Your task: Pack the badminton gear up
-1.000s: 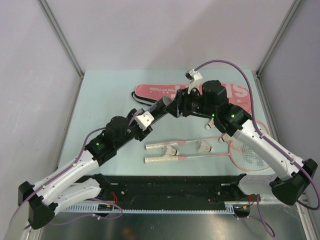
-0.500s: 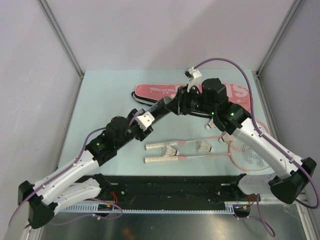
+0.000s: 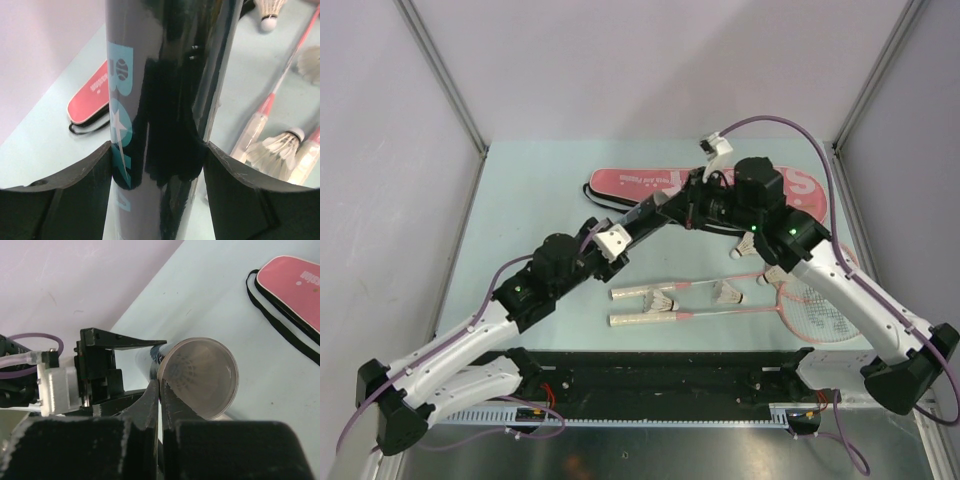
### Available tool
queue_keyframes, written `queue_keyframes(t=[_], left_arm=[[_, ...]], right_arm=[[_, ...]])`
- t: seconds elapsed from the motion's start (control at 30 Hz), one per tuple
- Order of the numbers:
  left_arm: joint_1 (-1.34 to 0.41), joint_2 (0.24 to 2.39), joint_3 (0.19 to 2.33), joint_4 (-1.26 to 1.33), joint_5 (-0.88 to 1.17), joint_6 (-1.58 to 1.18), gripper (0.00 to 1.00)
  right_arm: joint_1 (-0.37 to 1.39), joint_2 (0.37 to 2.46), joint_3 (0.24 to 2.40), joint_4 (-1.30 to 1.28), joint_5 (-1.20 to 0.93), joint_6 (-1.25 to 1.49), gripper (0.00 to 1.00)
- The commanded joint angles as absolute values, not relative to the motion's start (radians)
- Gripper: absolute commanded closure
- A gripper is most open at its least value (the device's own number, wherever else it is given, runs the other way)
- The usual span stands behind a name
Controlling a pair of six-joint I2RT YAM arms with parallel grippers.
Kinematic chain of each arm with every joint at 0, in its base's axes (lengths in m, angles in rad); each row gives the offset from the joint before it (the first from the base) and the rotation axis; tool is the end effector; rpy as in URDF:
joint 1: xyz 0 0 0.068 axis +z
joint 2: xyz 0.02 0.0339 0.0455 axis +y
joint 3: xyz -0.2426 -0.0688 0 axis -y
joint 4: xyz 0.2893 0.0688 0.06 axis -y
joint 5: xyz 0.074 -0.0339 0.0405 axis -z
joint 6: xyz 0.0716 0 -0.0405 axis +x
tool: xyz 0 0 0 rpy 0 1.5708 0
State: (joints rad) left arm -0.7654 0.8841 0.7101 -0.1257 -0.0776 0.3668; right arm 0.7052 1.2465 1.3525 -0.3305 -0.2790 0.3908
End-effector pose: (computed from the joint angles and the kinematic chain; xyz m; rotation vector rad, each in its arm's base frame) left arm 0.2205 -0.2041 0.2672 0.9597 1.6102 -0.2023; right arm 0.2638 0.2505 0.4019 -0.5068 1.8404 1.0155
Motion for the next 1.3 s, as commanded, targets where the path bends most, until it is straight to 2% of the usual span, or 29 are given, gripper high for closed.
queue_keyframes(t=[0.0, 0.13, 0.2, 0.37, 0.63, 0.77, 0.8, 0.83, 0.87, 0.93, 1.27], left_arm=[[-0.775, 0.893, 0.718, -0.072, -0.106, 0.367, 0.59], [-0.775, 0.900, 0.721, -0.072, -0.100, 0.367, 0.61], [-0.775, 0.905, 0.722, -0.072, -0.092, 0.367, 0.62], [-0.775, 0.905, 0.721, -0.074, -0.097, 0.367, 0.66], [-0.775, 0.913, 0.723, -0.072, -0.097, 0.370, 0.70], [-0.775, 0.907, 0.723, -0.072, -0.097, 0.371, 0.70], [-0.775, 0.905, 0.719, -0.072, -0.094, 0.371, 0.70], [-0.776, 0.905, 0.721, -0.072, -0.091, 0.373, 0.70], [-0.776, 0.902, 0.721, -0.072, -0.087, 0.371, 0.70], [-0.776, 0.900, 0.718, -0.072, -0.083, 0.371, 0.70], [-0.784, 0.896, 0.716, -0.072, -0.087, 0.376, 0.70]], right_arm=[[0.588, 1.117, 1.315, -0.212, -0.307, 0.498, 1.00], [0.399, 1.043, 1.191, -0.068, -0.498, 0.675, 1.00], [0.387, 1.046, 1.174, -0.008, -0.567, 0.727, 1.00], [0.345, 1.008, 1.174, -0.080, -0.477, 0.657, 1.00], [0.262, 0.994, 1.173, -0.008, -0.595, 0.752, 1.00], [0.307, 1.014, 1.175, -0.028, -0.560, 0.651, 1.00], [0.340, 1.026, 1.175, -0.037, -0.558, 0.606, 0.93], [0.353, 1.040, 1.175, -0.034, -0.581, 0.598, 0.73], [0.360, 1.063, 1.175, -0.023, -0.609, 0.600, 0.66], [0.385, 1.124, 1.175, 0.029, -0.659, 0.613, 0.59], [0.442, 1.246, 1.177, 0.066, -0.629, 0.606, 0.57]])
